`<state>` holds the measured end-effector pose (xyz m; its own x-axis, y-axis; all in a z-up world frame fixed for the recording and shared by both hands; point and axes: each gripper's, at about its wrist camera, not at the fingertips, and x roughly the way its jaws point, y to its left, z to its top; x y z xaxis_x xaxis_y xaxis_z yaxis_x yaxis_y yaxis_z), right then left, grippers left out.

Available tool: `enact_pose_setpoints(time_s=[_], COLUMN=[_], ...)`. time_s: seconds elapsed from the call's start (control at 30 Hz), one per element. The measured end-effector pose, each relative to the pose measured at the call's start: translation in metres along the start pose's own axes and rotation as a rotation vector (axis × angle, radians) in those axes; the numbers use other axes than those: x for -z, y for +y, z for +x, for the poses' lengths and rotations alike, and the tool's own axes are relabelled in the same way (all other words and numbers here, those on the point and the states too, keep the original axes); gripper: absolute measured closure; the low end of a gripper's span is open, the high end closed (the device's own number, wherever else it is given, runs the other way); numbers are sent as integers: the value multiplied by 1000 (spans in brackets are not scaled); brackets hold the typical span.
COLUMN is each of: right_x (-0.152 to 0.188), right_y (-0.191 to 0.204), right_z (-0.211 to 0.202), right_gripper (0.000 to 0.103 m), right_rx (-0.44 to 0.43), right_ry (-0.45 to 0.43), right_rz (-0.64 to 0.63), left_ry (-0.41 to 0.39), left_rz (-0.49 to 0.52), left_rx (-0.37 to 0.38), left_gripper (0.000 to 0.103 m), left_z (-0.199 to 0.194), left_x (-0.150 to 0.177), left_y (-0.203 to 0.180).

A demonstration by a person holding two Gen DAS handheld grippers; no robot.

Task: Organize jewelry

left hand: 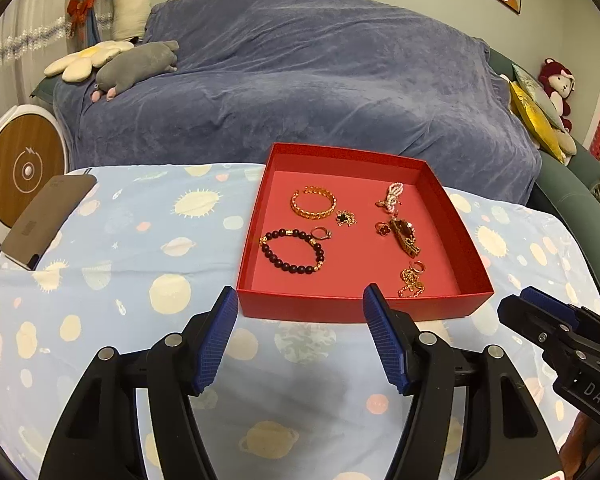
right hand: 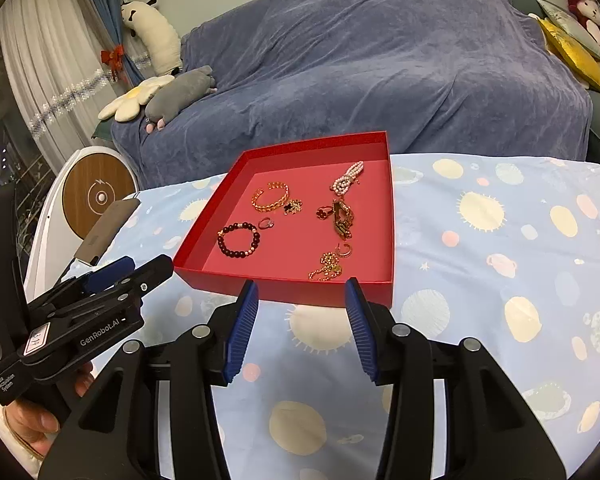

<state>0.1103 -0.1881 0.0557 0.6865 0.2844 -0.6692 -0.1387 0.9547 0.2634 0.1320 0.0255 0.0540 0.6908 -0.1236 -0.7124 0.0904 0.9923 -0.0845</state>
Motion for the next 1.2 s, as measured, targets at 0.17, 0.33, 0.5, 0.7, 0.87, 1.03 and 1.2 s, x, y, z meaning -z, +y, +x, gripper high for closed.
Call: enact_pose_setpoints(time_s=[0.17,0.33,0.5,0.7,0.87,1.03,1.2], right_x=[6,10,17,23,24,24,23], right_y=[1,0,7,13,14,13,14], right_z=[7,15,20,19,16,13,10], right_gripper=[60,60,60,50,40,26,21], right_rx=[22,33,42,51,72,109,134], right_ry=[9,24,38,33,13,-12,-30], right_rz=[-24,-35,-67,-82,-75,-72,-92], left_ry=[9,39,54,41,43,42,30], left_rz=[35,50,61,72,64,56,67], left_rx=[-23,-26,-29,-40,-49,-65,-74], left_gripper=[40,40,40,26,24,20,18], left_z=[8,17,21,18,16,16,13], left_x=[8,16,22,26,26,25,24], left_y=[-4,-7,-11,-16,-15,-13,-13])
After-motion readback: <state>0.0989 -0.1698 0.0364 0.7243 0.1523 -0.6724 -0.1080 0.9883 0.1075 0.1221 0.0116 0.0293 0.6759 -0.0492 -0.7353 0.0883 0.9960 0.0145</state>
